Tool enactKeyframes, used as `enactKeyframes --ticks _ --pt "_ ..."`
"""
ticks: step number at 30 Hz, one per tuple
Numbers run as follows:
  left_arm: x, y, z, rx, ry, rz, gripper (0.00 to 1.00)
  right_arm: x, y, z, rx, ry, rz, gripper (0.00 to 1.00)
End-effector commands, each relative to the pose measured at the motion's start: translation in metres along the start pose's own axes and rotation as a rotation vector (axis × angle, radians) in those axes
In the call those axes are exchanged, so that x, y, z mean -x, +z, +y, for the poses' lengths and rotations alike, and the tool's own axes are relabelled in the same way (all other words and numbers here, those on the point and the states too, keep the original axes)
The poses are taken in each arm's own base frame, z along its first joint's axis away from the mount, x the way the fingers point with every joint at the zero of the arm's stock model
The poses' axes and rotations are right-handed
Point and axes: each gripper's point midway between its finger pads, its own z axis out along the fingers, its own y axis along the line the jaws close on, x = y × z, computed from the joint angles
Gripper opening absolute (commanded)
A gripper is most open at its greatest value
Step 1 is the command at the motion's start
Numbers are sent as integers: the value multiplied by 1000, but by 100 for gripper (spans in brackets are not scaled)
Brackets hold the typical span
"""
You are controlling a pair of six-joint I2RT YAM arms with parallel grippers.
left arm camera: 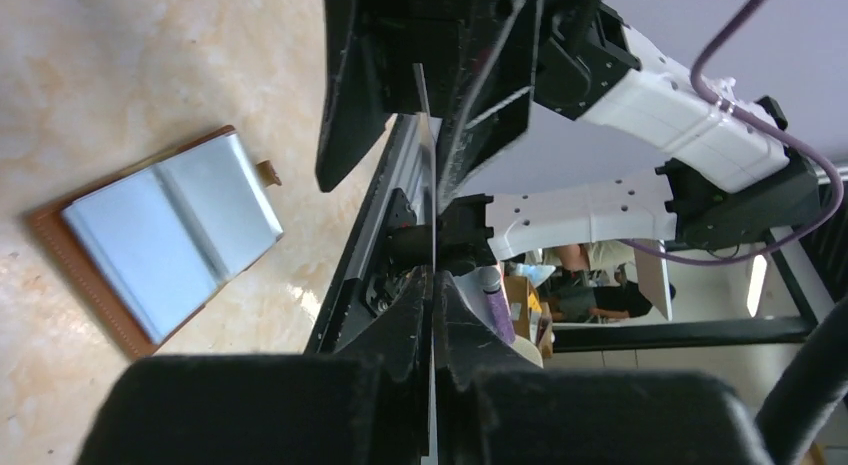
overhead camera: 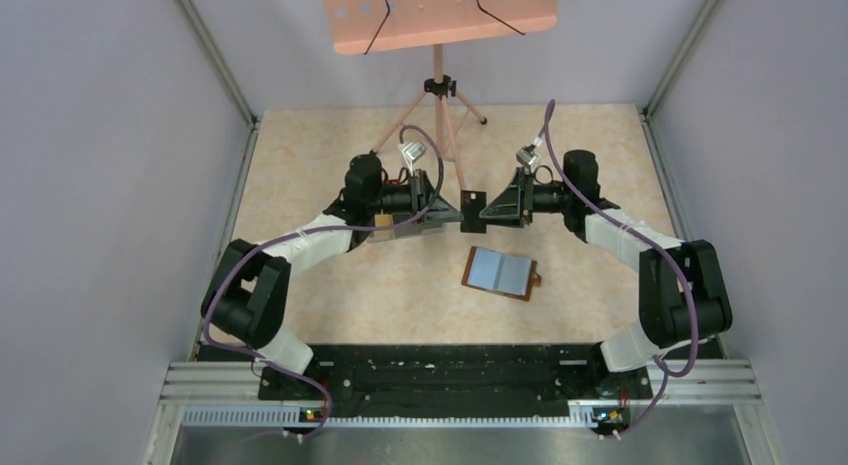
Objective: Put the credit cards into the card holder
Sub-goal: Insert the credit card into the card holder.
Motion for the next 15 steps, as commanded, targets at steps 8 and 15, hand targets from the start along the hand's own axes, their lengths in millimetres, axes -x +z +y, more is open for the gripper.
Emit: enactKeyframes --ticks 8,15 --pt "-8 15 -28 -119 70 14 0 2 -8 45 118 -132 -7 27" --pt "-10 16 -12 -40 53 -3 15 -1 -9 48 118 -144 -7 0"
